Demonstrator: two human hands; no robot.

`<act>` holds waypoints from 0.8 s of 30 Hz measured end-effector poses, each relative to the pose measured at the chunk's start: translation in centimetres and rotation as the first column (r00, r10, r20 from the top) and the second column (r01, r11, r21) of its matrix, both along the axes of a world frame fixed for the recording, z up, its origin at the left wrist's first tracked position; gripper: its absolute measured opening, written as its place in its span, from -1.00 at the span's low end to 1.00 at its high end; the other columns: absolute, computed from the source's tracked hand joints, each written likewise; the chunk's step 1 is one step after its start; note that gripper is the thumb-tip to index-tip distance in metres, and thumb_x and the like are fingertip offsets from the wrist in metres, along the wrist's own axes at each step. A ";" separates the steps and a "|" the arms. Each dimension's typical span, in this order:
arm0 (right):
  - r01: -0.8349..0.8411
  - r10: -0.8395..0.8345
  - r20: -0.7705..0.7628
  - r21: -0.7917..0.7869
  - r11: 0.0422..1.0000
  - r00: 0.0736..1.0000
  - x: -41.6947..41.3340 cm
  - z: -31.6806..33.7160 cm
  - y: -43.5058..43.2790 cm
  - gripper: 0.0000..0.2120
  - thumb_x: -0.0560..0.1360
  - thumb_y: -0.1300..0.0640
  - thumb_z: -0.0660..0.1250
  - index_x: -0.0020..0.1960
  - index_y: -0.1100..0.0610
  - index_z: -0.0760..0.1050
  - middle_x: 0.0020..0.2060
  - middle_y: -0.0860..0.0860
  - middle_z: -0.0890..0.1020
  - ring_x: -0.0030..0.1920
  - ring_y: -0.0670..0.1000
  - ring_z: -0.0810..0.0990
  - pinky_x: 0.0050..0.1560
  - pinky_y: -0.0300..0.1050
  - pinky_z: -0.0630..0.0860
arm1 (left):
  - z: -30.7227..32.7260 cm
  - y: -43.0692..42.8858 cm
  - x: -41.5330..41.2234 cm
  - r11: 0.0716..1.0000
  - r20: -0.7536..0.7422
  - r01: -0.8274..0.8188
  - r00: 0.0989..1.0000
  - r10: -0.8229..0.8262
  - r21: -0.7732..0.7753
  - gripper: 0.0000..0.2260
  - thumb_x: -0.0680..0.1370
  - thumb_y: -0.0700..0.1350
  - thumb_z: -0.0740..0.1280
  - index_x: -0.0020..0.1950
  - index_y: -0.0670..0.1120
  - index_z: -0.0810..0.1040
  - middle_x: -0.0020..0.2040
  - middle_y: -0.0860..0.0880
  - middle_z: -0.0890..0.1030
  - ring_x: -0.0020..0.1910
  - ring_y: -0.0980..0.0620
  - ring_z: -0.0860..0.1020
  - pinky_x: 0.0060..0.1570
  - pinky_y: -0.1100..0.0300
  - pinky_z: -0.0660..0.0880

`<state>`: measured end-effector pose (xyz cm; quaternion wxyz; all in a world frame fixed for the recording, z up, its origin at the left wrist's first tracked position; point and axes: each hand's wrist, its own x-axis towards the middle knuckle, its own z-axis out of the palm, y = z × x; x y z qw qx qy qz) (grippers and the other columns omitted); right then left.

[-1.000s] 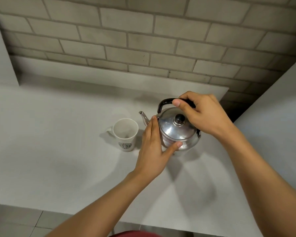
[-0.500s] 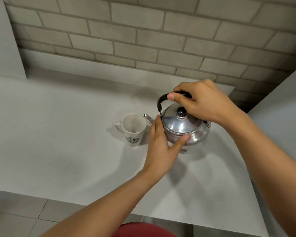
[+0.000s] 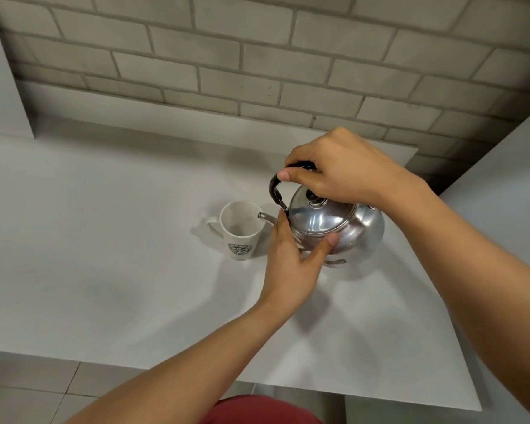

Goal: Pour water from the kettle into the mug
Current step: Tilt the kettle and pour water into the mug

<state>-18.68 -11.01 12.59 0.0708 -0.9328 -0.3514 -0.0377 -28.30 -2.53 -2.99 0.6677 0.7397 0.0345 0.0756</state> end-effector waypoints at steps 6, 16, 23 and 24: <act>-0.003 0.002 -0.022 -0.055 0.998 1.000 0.3 0.4 1.0 -0.65 0.60 -0.25 0.27 0.12 -0.06 0.69 -0.36 -0.09 0.52 -0.25 0.08 0.52 -0.26 -0.10 0.38 | 0.5 -0.3 0.0 0.997 0.034 -0.021 0.999 0.023 -0.075 -0.52 0.58 -0.02 0.55 0.44 -0.04 0.49 0.21 0.23 0.65 0.20 0.49 0.58 0.07 0.59 0.46; -0.027 0.027 0.000 -0.138 0.990 1.000 0.2 2.0 1.8 -0.64 0.59 -0.26 0.27 0.05 -0.04 0.70 -0.35 -0.03 0.59 -0.22 0.15 0.58 -0.28 -0.02 0.50 | 2.0 -0.8 -0.5 0.985 0.006 -0.022 1.000 0.023 -0.171 -0.58 0.58 0.07 0.53 0.36 0.26 0.44 0.31 0.17 0.66 0.28 0.38 0.61 0.09 0.55 0.49; -0.047 0.059 0.056 -0.190 0.981 0.997 0.1 3.1 2.3 -0.67 0.61 -0.23 0.27 0.06 -0.07 0.71 -0.27 0.03 0.66 -0.15 0.16 0.61 -0.39 -0.13 0.33 | 2.4 -1.2 -0.2 0.978 0.003 -0.016 1.000 0.017 -0.209 -0.54 0.53 0.22 0.52 0.35 0.40 0.41 0.37 0.23 0.64 0.37 0.31 0.59 0.17 0.50 0.50; -0.048 0.061 0.063 -0.193 0.980 0.996 0.1 3.3 2.3 -0.68 0.61 -0.23 0.27 0.07 -0.07 0.71 -0.27 0.03 0.66 -0.15 0.17 0.61 -0.38 -0.12 0.36 | 2.4 -1.2 -0.2 0.977 0.001 -0.015 1.000 0.016 -0.212 -0.52 0.52 0.24 0.52 0.37 0.38 0.42 0.37 0.24 0.64 0.38 0.31 0.58 0.19 0.48 0.51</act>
